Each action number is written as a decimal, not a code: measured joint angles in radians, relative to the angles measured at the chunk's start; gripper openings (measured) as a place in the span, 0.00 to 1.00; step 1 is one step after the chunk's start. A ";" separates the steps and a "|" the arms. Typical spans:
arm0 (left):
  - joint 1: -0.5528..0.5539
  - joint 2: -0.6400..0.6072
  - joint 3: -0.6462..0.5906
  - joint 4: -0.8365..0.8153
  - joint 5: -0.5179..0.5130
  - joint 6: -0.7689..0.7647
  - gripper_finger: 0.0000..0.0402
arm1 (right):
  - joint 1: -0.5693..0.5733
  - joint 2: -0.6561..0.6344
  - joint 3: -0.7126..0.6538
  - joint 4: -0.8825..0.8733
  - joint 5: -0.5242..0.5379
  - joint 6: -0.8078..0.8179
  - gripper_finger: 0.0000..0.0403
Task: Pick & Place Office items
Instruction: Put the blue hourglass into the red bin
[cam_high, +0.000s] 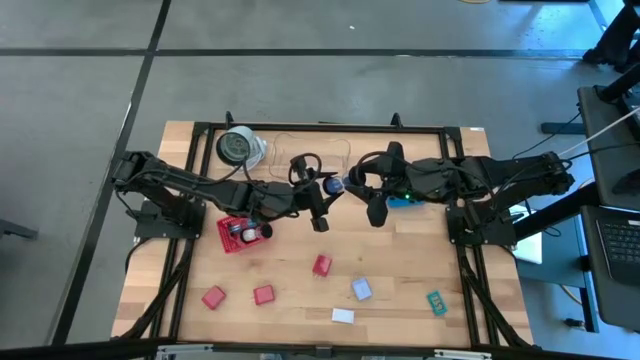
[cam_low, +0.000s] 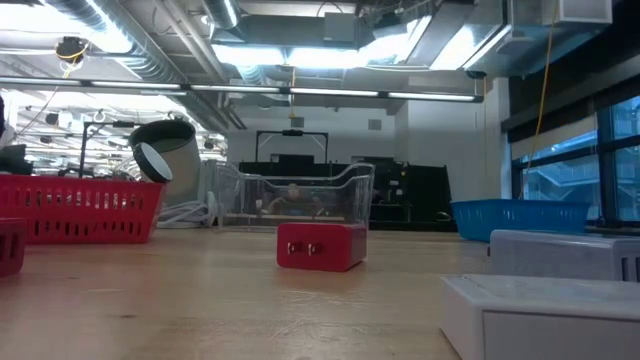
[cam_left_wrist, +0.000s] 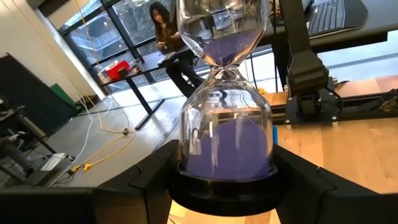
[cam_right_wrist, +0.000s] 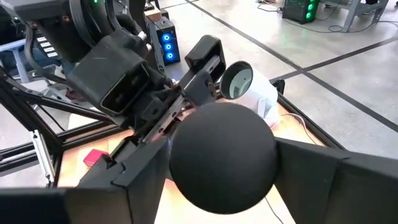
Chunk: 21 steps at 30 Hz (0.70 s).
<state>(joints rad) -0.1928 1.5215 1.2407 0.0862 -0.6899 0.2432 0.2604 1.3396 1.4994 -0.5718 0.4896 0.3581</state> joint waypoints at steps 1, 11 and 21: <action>0.000 0.000 0.000 -0.002 0.000 0.000 0.52 | 0.000 0.000 0.000 0.000 0.000 0.000 0.65; -0.002 -0.003 0.000 -0.188 -0.091 -0.091 0.52 | 0.000 -0.054 0.062 -0.150 0.006 0.026 0.81; -0.053 -0.003 0.000 -0.924 0.119 -0.717 0.52 | 0.000 -0.061 0.162 -0.400 0.039 0.083 0.85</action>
<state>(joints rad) -0.2456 1.5181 1.2407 -0.8373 -0.5708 -0.4740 0.2607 1.2789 1.6615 -0.9713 0.5286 0.4414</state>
